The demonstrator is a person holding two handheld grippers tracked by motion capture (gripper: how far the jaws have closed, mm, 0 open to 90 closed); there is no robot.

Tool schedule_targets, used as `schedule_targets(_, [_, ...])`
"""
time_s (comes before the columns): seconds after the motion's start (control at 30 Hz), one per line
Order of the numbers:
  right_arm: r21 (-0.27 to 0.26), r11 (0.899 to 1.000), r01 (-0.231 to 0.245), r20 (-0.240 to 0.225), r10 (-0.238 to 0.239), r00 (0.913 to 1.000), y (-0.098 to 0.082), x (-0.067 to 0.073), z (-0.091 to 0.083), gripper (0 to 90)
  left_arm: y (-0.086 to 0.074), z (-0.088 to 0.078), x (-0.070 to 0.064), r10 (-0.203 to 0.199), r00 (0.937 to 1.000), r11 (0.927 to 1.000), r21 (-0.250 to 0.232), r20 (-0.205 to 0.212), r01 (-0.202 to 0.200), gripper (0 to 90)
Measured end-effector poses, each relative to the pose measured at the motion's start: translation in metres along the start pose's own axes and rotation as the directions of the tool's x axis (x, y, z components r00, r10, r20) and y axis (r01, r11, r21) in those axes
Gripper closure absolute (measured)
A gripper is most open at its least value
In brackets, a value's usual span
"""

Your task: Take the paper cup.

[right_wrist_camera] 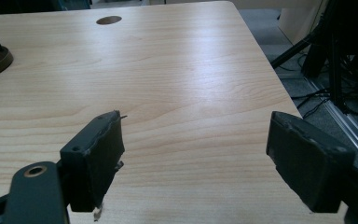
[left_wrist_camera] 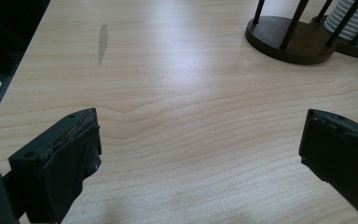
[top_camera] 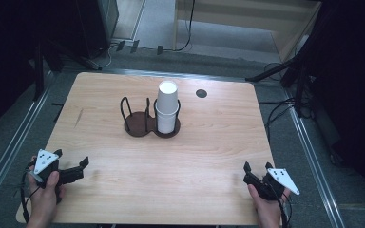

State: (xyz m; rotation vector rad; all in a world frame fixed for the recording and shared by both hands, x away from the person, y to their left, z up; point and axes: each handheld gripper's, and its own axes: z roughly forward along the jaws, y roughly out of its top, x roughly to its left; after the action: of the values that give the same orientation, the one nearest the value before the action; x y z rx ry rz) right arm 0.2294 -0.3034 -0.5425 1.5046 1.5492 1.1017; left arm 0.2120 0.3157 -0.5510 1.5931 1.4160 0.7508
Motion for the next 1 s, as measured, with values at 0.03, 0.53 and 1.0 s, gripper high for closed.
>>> schedule_targets(0.03, [0.0, 1.0, 0.0, 0.0, 0.0, 1.0, 0.0, 0.0, 0.0, 18.7, 0.0, 0.0, 0.0, 0.0, 1.0, 1.0, 0.0, 0.0, 0.0, 0.0])
schedule_targets(0.53, [0.023, 0.999, 0.04, -0.106, -0.037, 0.9936, 0.032, 0.052, 0.006, 18.7, 0.0, -0.001, -0.001, 0.006, 0.9999, 0.9999, 0.009, -0.015, -0.006, 0.0])
schedule_targets(1.0, [0.001, 0.997, 0.072, -0.201, -0.07, 0.9771, 0.062, 0.107, 0.029, 18.8, -0.001, -0.001, -0.002, 0.008, 0.9998, 0.9999, 0.014, -0.017, -0.008, 0.0])
